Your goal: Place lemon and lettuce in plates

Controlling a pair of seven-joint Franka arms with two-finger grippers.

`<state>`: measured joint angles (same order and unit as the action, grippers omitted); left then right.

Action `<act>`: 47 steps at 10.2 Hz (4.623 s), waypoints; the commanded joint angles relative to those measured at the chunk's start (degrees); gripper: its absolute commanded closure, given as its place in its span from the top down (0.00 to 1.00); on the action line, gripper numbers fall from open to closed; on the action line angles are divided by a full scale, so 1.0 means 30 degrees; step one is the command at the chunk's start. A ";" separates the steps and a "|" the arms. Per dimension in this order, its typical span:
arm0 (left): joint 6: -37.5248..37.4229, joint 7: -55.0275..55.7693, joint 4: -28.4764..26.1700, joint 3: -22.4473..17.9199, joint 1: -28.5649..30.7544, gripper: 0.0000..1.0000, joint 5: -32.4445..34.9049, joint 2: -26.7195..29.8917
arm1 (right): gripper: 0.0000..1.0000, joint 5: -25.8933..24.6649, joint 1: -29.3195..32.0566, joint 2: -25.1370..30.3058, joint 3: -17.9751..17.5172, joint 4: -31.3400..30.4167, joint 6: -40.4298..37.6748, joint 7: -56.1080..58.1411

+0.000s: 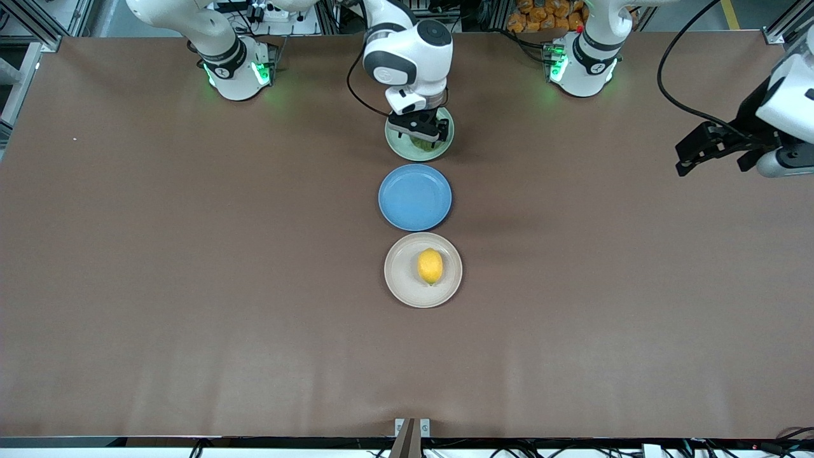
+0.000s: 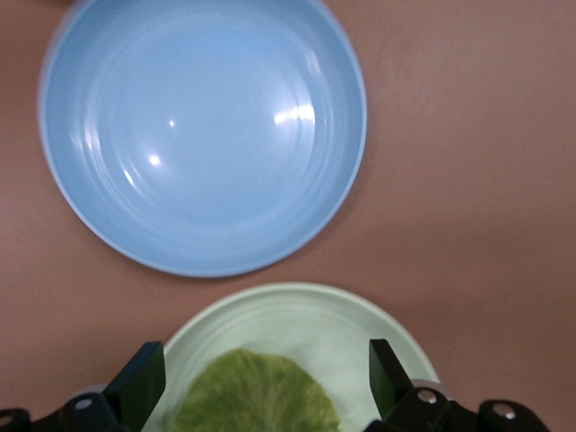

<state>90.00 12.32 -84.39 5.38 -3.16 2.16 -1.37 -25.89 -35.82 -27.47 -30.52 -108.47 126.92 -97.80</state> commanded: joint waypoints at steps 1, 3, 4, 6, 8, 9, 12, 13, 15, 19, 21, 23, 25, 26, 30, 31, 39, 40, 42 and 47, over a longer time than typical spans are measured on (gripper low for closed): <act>0.0293 -0.0474 -0.0462 -0.0124 0.0000 1.00 -0.0339 0.0338 | 1.00 0.2900 0.1825 0.2614 -0.0549 -0.0436 -0.1923 0.4508; 0.0293 -0.0416 -0.0258 -0.0385 -0.0058 1.00 -0.0191 0.0251 | 1.00 0.4873 0.3580 0.4404 -0.0548 -0.0406 -0.3772 0.8646; 0.0293 -0.0531 -0.0170 -0.0561 -0.0059 1.00 -0.0191 0.0192 | 1.00 0.4966 0.4605 0.4904 -0.0549 -0.0377 -0.4447 1.0114; 0.0293 -0.1087 -0.0344 -0.0592 0.0058 1.00 -0.0279 0.0133 | 1.00 0.5114 0.6336 0.5143 -0.0258 0.0234 -0.4862 1.2986; 0.0293 -0.1089 -0.0432 -0.0592 0.0146 1.00 -0.0338 0.0279 | 1.00 0.5114 0.7715 0.5173 0.0560 0.0967 -0.5679 1.6147; 0.0380 -0.1089 -0.0433 -0.0592 0.0030 1.00 -0.0338 0.0164 | 1.00 0.5114 0.8388 0.5144 0.1087 0.1377 -0.6207 1.7614; 0.0556 -0.1089 -0.0375 -0.0534 -0.0088 1.00 -0.0309 -0.0129 | 1.00 0.5114 0.8862 0.4997 0.3838 0.2842 -0.7032 2.1922; 0.0527 -0.1118 -0.0345 -0.0505 -0.0233 1.00 -0.0367 -0.0102 | 1.00 0.5288 0.8805 0.5055 0.5064 0.3136 -0.7032 2.3270; 0.0440 -0.1031 -0.0403 -0.0329 -0.0234 1.00 -0.0426 -0.0102 | 1.00 0.5640 0.9124 0.5288 0.6448 0.3867 -0.7380 2.6081; 0.0380 -0.0825 -0.0316 0.0199 -0.0117 1.00 -0.0426 -0.0131 | 1.00 0.5670 1.1352 0.6868 0.7472 0.4164 -0.7970 3.0980; 0.0380 -0.0826 -0.0286 0.0228 -0.0147 1.00 -0.0397 -0.0102 | 1.00 0.5700 1.1383 0.7397 0.8645 0.4658 -0.8492 3.3175; 0.0380 -0.0855 -0.0287 0.0257 -0.0176 1.00 -0.0426 -0.0101 | 1.00 0.6136 1.1412 0.7603 0.9730 0.6441 -1.0597 3.4791; 0.0380 -0.0768 -0.0286 0.0402 -0.0263 1.00 -0.0397 -0.0130 | 1.00 0.6869 1.1412 0.8742 1.0610 0.6624 -1.1539 3.5236; 0.0380 -0.0738 -0.0228 0.0636 -0.0322 1.00 -0.0135 -0.0189 | 1.00 0.6930 1.1441 0.8776 1.0729 0.7321 -1.2443 3.5208; 0.0351 -0.0825 -0.0287 0.0638 -0.0059 1.00 -0.0133 -0.0102 | 1.00 0.7077 1.2056 0.8923 1.0848 0.8063 -1.2893 3.5178; 0.0351 -0.0913 -0.0286 0.0580 -0.0001 1.00 -0.0133 -0.0072 | 1.00 0.7193 1.2173 0.8923 1.0848 0.7771 -1.2834 3.5207; 0.0322 -0.0972 -0.0286 0.0491 0.0029 1.00 -0.0133 -0.0043 | 1.00 0.8014 1.2379 0.8689 1.0877 0.7533 -1.2453 3.5237; 0.0235 -0.1001 -0.0286 0.0463 0.0058 1.00 -0.0133 -0.0014 | 1.00 0.8014 1.2350 0.8717 1.0877 0.7533 -1.2452 3.5237; 0.0176 -0.1060 -0.0315 0.0492 0.0292 1.00 -0.0133 -0.0013 | 1.00 0.8014 1.2350 0.8718 1.0877 0.7533 -1.2481 3.5266; -0.0293 -0.1382 -0.0345 0.0492 0.0586 1.00 -0.0133 -0.0072 | 1.00 0.8073 1.2291 0.8747 1.0789 0.7621 -1.2598 3.5236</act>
<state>90.01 10.05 -85.38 6.78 -1.90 2.10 -1.98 -2.94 0.82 -1.71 2.04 -85.55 89.24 7.22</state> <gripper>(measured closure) 0.000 0.000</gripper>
